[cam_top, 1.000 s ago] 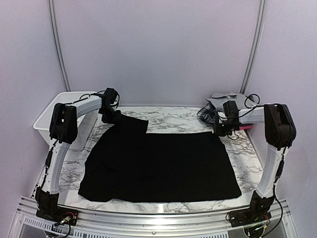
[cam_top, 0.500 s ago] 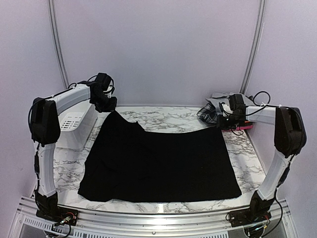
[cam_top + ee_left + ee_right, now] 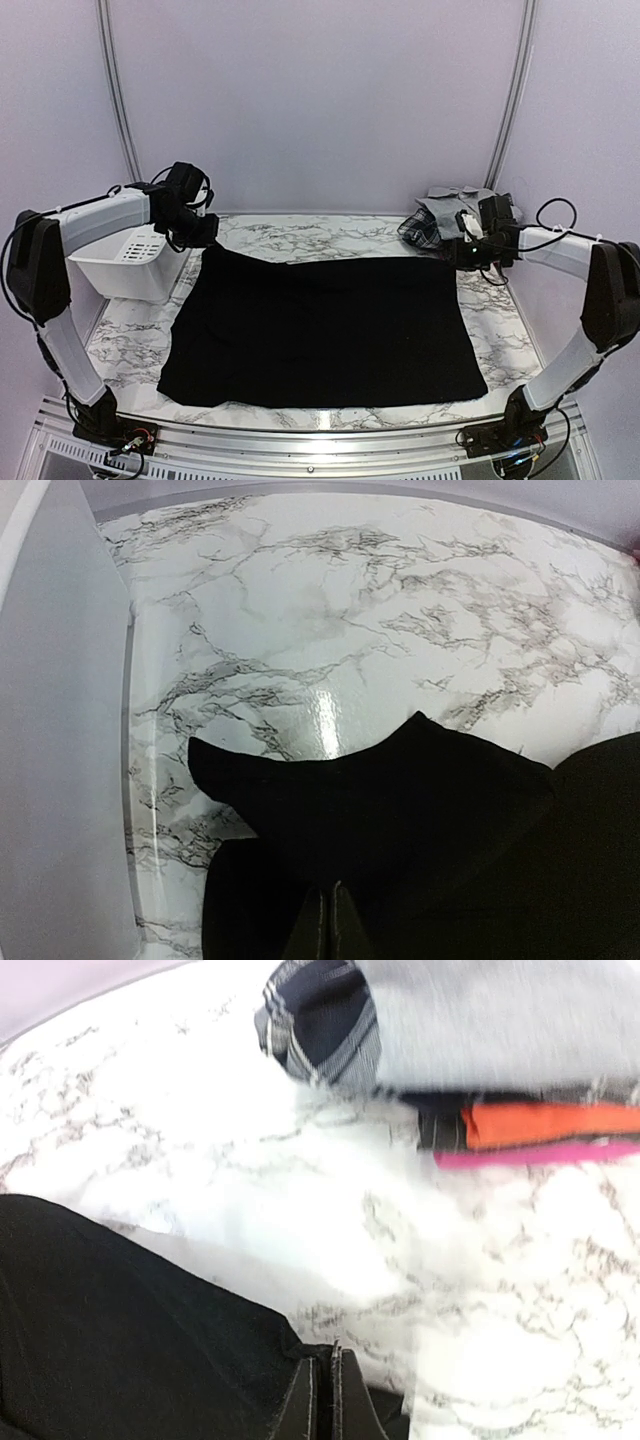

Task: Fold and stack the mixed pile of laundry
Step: Fold the 1/3-folded T-shirt at the center of the board.

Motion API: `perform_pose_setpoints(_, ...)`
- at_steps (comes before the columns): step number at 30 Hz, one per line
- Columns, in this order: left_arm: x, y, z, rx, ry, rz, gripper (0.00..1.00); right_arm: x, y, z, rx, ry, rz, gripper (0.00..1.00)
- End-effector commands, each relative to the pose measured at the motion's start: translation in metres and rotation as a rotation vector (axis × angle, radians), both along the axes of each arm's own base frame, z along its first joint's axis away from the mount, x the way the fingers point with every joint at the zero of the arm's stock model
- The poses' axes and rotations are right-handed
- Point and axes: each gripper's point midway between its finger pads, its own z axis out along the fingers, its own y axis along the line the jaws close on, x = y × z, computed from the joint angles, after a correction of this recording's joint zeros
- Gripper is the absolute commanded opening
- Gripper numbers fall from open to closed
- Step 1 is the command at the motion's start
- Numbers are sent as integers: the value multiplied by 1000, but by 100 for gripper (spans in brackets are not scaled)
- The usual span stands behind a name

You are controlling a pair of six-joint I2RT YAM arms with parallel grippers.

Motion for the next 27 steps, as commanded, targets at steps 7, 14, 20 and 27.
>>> perform_pose_setpoints(7, -69, -1, 18, -52, -47, -26, 0, -50, -6, -6, 28, 48, -18, 0)
perform_pose_setpoints(14, -119, 2, -23, -37, 47, -9, 0, -80, -14, -29, 17, 113, -48, 0)
perform_pose_setpoints(20, -137, 12, -40, -35, 81, 26, 0, -93, -21, -60, 31, 196, -108, 0)
perform_pose_setpoints(27, -131, 13, -35, -12, 70, 29, 0, -84, -21, -55, 36, 213, -121, 0)
